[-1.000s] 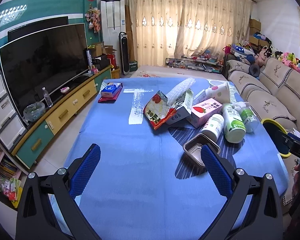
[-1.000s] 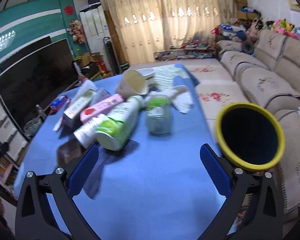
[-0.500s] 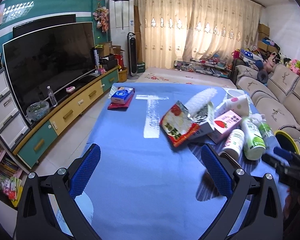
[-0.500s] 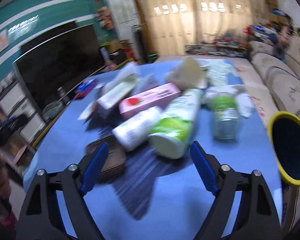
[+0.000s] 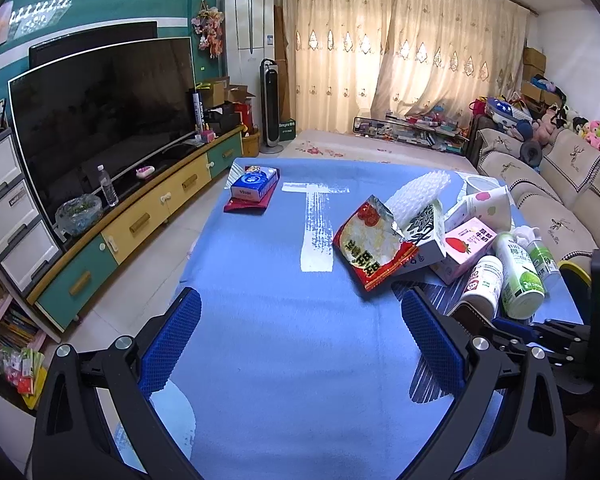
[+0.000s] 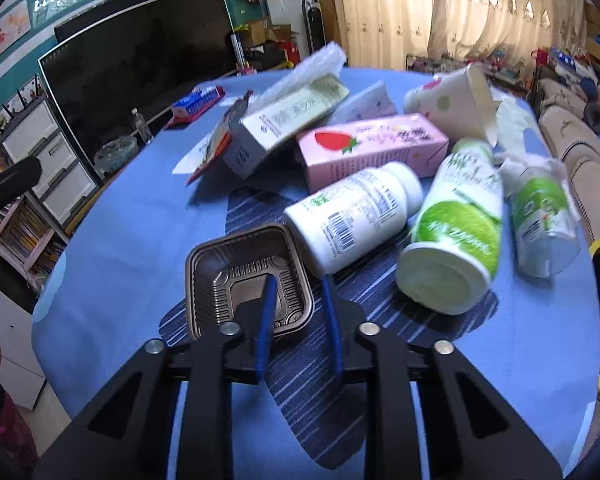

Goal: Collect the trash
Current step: 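Grasp the brown plastic tray with the right gripper, then carry the brown tray to the yellow-rimmed bin and open the right gripper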

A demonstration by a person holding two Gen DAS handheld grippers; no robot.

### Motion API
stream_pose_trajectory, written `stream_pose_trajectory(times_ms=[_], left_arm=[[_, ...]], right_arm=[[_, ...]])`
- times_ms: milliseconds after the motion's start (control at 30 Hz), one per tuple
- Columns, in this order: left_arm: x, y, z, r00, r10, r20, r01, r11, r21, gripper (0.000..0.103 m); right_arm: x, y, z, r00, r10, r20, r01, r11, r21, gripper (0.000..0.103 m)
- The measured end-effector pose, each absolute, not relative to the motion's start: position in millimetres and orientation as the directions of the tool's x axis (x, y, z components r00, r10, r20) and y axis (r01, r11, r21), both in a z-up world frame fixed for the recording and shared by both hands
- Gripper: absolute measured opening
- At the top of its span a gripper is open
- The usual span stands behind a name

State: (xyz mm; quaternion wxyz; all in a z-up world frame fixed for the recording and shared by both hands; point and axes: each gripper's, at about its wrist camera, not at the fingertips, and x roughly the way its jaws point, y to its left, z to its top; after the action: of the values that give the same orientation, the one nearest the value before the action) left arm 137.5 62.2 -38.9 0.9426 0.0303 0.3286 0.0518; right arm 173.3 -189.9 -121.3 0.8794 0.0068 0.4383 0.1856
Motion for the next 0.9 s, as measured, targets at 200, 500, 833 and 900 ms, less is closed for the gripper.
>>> stream_pose_trajectory(times_ms=[200,500,833,900], left_arm=[[139.6,58.7,-44.2,0.773,0.104,-0.626,-0.065,0.994,0.085,0.099],[141.7,51.7,-46.8,0.769,0.089,-0.633,-0.050,0.996,0.080,0.099],[150.7,16.9,-49.1,0.764,0.040,-0.644,0.032,0.995,0.099,0.099],[153.8,7.2,-52.4,0.758,0.025,-0.651,0.054,0.993,0.101,0.099]], right_arm=[[181.4,-189.9,-132.6,0.515,0.346,-0.785,-0.309,0.928,0.207,0.012],[163.2,-198.6,-114.2,0.526,0.412,-0.744,-0.343,0.903,0.258,0.006],[143.9,-320.2,-65.4,0.715,0.273,-0.644,-0.115,0.954,0.277,0.007],[143.1,-354.7,-65.2,0.739,0.204,-0.643,-0.025,0.961,0.276,0.007]])
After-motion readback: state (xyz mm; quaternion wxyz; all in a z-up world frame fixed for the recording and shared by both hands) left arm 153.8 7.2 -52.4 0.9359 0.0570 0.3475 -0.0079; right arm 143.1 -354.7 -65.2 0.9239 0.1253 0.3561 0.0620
